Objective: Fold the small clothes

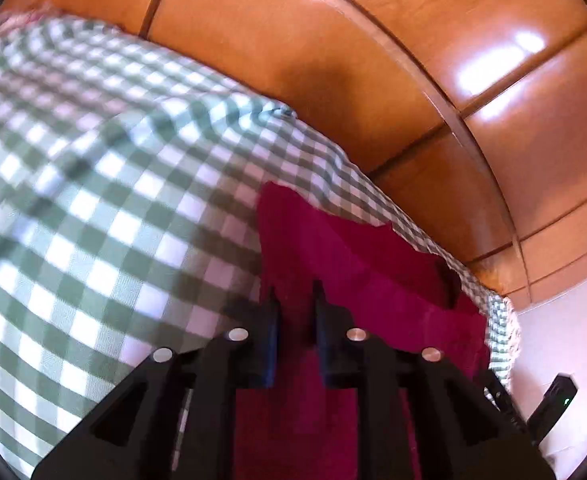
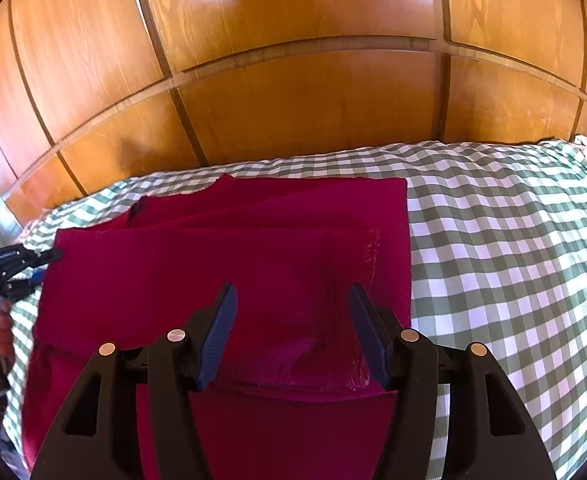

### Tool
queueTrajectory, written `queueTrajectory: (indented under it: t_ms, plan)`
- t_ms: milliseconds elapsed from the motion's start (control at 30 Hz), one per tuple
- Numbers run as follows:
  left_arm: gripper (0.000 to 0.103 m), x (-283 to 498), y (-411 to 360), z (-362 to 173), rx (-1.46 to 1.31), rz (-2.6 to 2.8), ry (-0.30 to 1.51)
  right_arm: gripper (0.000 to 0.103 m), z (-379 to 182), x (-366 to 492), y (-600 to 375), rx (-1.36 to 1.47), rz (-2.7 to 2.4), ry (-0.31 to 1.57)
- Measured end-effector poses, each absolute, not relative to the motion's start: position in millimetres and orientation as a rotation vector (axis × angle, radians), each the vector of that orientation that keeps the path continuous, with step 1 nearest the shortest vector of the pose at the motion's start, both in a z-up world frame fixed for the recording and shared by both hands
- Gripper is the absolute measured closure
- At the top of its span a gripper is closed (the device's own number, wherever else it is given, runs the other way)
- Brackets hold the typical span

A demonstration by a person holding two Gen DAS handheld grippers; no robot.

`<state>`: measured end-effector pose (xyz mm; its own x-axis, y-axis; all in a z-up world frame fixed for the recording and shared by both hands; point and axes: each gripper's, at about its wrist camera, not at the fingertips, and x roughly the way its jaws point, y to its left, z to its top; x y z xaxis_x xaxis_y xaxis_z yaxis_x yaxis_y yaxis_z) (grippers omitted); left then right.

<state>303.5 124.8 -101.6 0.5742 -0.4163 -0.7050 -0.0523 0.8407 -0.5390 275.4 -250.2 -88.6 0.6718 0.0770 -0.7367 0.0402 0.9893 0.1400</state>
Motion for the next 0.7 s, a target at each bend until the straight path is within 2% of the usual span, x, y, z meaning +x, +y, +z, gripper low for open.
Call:
queueTrajectory:
  t_ms: [67, 167, 200, 233, 300, 400, 500, 633, 700]
  plan:
    - [0.091, 300.3, 126.6, -93.7, -0.495, -0.202, 0.904, 0.046, -91.5, 277.2, -245.5, 0.137, 0.022, 0.839]
    - [0.089, 304.4, 112.6, -101.5, -0.301, -0.109, 0.934, 0.046, -101.7, 279.5, -228.9, 0.092, 0.042, 0.856]
    - [0.080, 306.1, 105.8, -107.4, -0.231, -0.077, 0.946, 0.045, -110.5, 282.4, -222.7, 0.058, 0.024, 0.881]
    - [0.065, 306.2, 96.7, -113.1, -0.145, -0.029, 0.941, 0.042, -118.7, 283.9, -217.3, 0.021, 0.009, 0.895]
    - [0.050, 300.5, 88.2, -110.9, -0.048, 0.061, 0.917, 0.040, -129.0, 280.4, -205.5, -0.058, -0.023, 0.853]
    - [0.055, 278.3, 75.6, -93.9, -0.039, 0.095, 0.866, 0.037, -129.0, 278.5, -199.3, -0.106, -0.056, 0.845]
    - [0.055, 242.4, 53.4, -81.4, -0.005, 0.002, 0.798, 0.037, -130.1, 277.4, -203.6, -0.076, -0.042, 0.843]
    - [0.048, 232.7, 36.8, -112.6, 0.067, -0.005, 0.896, 0.036, -129.9, 276.2, -203.6, -0.068, -0.035, 0.837]
    - [0.048, 229.8, 34.0, -121.3, 0.084, 0.004, 0.868, 0.035, -130.0, 278.0, -205.9, -0.053, -0.026, 0.836]
